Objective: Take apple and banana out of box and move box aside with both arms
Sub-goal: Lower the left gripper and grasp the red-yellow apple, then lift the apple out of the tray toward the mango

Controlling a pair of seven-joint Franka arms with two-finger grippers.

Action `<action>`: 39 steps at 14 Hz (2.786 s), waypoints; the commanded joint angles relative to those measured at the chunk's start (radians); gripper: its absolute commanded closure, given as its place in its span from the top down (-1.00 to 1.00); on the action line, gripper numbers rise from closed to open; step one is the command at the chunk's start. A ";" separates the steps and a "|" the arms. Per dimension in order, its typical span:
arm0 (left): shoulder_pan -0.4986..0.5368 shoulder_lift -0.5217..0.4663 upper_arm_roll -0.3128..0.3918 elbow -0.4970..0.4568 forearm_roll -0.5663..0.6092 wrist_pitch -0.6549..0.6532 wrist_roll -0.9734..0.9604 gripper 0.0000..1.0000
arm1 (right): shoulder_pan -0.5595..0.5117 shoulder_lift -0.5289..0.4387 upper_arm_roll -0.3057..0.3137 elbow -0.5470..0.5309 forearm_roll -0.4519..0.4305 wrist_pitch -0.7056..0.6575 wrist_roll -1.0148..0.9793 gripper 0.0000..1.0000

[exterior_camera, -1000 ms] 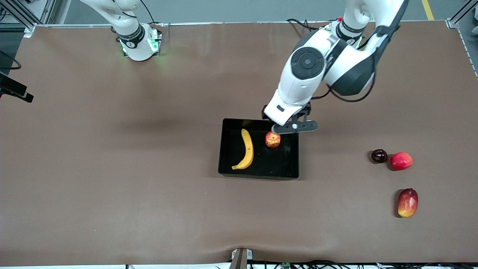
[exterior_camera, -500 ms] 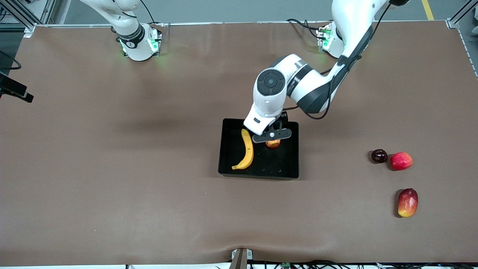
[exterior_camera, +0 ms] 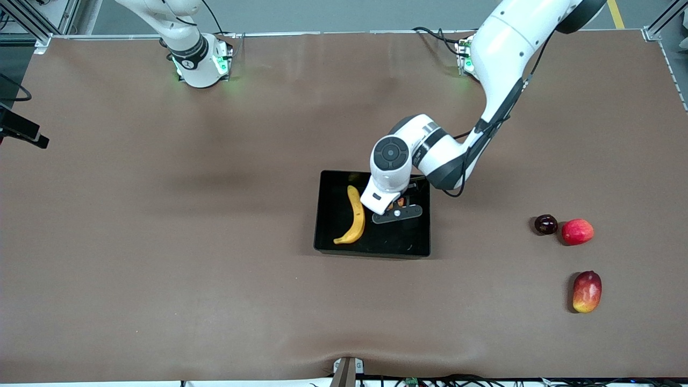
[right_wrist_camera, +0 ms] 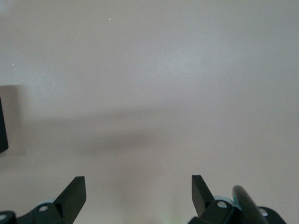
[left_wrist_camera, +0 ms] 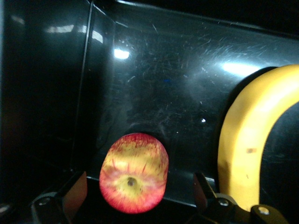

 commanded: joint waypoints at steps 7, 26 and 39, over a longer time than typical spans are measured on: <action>0.032 -0.003 -0.001 -0.103 0.029 0.101 -0.038 -0.24 | -0.012 0.005 0.016 0.010 0.022 -0.003 -0.009 1.00; 0.438 -0.132 -0.011 0.084 -0.012 -0.215 0.561 -1.00 | -0.011 0.052 0.017 0.036 0.017 -0.036 -0.007 1.00; 0.605 0.098 0.065 0.152 0.187 0.067 0.764 -1.00 | 0.022 0.057 0.020 0.067 0.002 -0.034 0.002 1.00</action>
